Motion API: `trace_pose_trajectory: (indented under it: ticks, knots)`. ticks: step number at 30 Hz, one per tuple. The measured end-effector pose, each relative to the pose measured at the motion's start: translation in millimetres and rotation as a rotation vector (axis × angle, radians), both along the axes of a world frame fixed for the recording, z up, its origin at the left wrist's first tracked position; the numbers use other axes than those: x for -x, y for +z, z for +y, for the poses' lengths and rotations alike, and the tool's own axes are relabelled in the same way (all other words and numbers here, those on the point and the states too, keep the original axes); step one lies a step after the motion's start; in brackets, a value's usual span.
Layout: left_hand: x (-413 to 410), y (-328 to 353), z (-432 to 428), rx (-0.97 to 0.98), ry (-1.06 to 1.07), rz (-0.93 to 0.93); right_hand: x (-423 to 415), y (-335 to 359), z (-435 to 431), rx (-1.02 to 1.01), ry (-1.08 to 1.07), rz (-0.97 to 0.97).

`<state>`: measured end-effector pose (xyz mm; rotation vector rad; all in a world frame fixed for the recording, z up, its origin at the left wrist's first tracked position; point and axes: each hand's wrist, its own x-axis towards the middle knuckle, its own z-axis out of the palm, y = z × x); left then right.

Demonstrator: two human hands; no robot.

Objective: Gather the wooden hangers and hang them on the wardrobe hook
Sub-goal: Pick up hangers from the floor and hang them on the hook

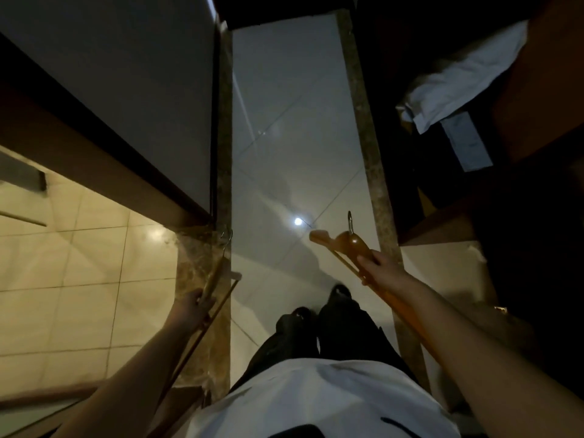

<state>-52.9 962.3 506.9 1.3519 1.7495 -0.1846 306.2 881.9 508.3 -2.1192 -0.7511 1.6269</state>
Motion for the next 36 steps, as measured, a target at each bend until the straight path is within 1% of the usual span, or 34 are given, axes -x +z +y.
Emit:
trace_pose_trajectory:
  ticks: [3,6,10,15,19,22,27,30,33,36]
  knots:
    - [-21,-2,41,-0.012,0.001,-0.007,-15,-1,43,-0.024,-0.01,0.012]
    - [-58,-6,82,-0.006,-0.009,-0.037,-38,-7,78,-0.025,-0.072,0.014]
    - [-125,-5,134,0.002,-0.096,-0.098,-79,-18,112,0.031,-0.18,0.011]
    - [-209,4,203,0.007,-0.226,-0.219,-124,-12,143,0.099,-0.334,0.02]
    - [-258,4,259,-0.002,-0.212,-0.279,-163,-8,168,0.139,-0.439,-0.005]
    - [-277,3,303,-0.014,-0.262,-0.279,-184,-7,193,0.155,-0.498,-0.012]
    - [-287,2,386,-0.032,-0.348,-0.222,-199,-11,256,0.166,-0.551,-0.037]
    - [-289,1,443,-0.019,-0.318,-0.205,-204,-19,306,0.178,-0.588,-0.06]
    - [-295,-1,505,0.001,-0.279,-0.22,-203,-17,359,0.147,-0.622,-0.074]
    - [-309,2,561,0.007,-0.325,-0.214,-200,-8,408,0.131,-0.656,-0.056]
